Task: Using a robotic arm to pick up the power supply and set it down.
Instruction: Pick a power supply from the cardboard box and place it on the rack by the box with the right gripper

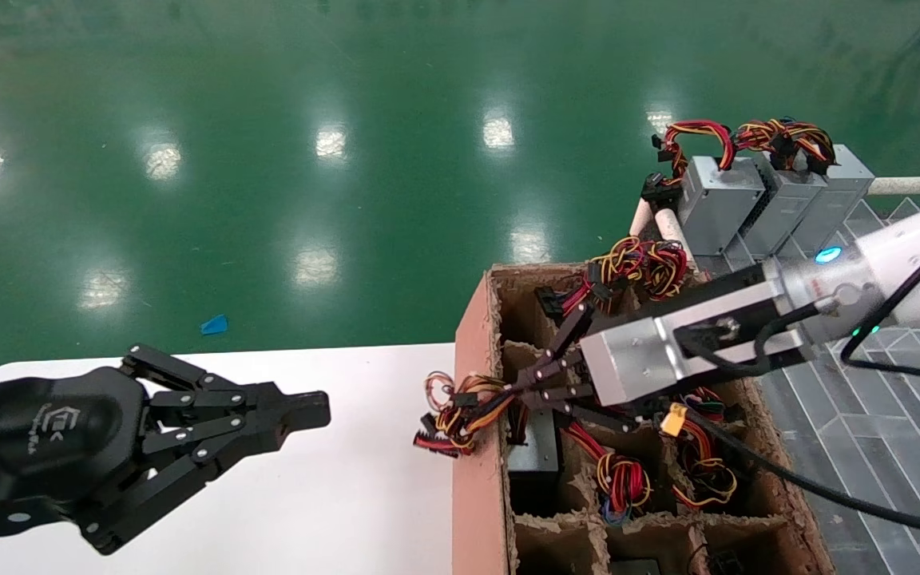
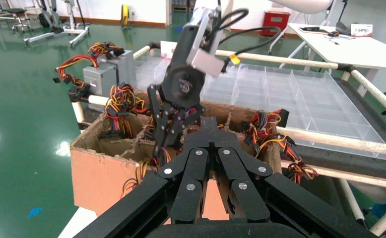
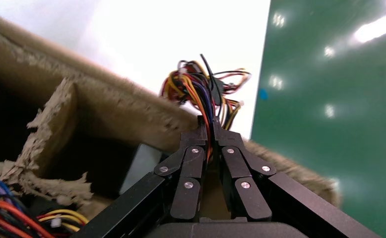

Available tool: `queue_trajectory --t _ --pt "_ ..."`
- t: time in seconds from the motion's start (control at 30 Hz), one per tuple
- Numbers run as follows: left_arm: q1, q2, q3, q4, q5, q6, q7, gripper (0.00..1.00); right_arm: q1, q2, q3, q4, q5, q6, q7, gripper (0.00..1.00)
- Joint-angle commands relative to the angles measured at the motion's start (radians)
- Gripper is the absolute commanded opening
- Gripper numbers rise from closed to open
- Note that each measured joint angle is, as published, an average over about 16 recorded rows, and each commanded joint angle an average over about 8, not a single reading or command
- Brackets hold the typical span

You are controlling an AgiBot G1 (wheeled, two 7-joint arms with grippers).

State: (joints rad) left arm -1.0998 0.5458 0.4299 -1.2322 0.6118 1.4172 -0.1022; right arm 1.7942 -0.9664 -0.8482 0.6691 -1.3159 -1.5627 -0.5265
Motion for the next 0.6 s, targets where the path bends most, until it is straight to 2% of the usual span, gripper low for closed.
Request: queue_trajectory --t 0.03,0.23,0.6 --pt "0.0 0.0 0.0 0.0 0.0 0.0 0.0 0.0 0.006 0.01 0.001 0.018 0.012 -0.001 -0.006 0.0" --pt "0.0 0.0 0.0 0.0 0.0 0.0 0.0 0.0 0.045 0.063 0.013 0.131 0.015 0.019 -0.009 0.0" --pt "0.0 0.0 0.0 0.0 0.0 0.0 0.0 0.0 0.122 0.164 0.06 0.425 -0.021 0.096 -0.028 0.0"
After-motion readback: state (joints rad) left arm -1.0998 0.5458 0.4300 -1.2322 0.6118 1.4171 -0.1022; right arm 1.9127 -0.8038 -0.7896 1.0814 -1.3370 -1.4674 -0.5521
